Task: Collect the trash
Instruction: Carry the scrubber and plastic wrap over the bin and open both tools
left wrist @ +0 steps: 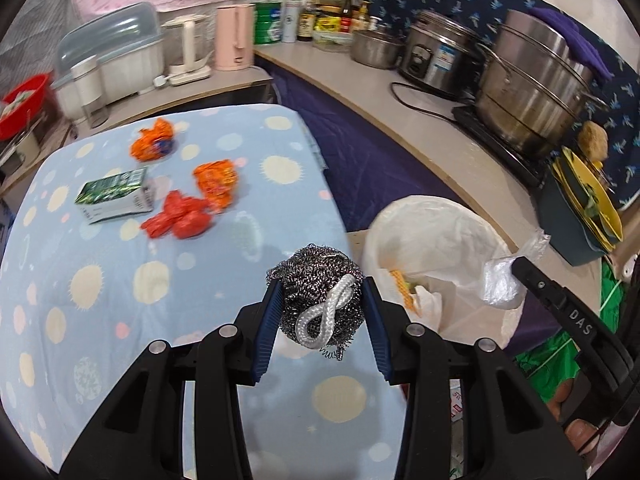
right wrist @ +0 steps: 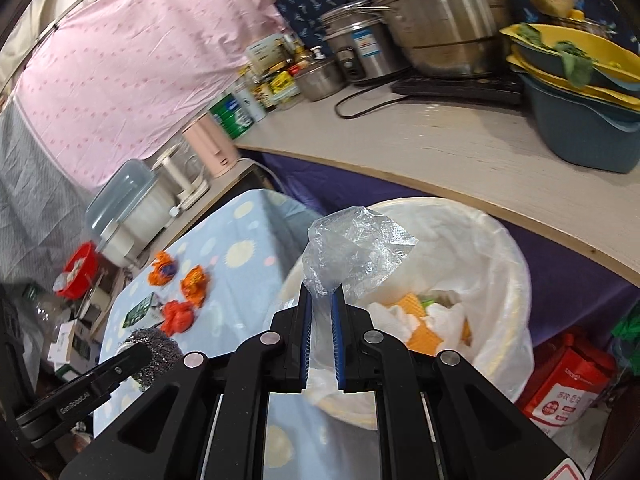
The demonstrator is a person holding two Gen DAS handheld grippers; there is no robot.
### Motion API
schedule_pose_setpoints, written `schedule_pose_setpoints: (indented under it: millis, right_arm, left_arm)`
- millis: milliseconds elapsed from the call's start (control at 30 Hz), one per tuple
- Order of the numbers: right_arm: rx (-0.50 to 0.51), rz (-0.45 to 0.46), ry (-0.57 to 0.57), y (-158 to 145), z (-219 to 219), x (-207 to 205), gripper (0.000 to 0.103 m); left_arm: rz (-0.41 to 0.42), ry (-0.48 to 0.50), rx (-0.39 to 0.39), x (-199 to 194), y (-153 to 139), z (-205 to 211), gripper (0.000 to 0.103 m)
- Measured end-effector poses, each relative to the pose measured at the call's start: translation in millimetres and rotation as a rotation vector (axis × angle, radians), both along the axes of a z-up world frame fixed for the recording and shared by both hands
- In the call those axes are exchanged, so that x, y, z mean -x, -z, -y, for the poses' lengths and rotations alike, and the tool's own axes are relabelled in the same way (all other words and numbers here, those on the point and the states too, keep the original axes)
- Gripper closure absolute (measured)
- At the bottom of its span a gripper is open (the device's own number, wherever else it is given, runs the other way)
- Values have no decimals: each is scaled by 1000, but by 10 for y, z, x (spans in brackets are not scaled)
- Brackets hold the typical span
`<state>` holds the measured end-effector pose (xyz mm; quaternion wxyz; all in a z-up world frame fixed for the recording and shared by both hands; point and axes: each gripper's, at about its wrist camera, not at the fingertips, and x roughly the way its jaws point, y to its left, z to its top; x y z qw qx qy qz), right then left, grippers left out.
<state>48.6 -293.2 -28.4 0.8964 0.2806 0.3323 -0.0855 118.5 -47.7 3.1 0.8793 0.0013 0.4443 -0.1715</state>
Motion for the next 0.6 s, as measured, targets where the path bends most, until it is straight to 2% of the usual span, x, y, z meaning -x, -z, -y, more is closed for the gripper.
schedule_pose_setpoints:
  millis: [300,600]
  right_arm:
    - [-17,-47,55,246,291,18,94]
    - [-56,-79,73,442,398,-53,94]
  left_arm:
    - [4,104,-27,-21,34,599,64]
    - [-17,154,-71,-149,194,989,64]
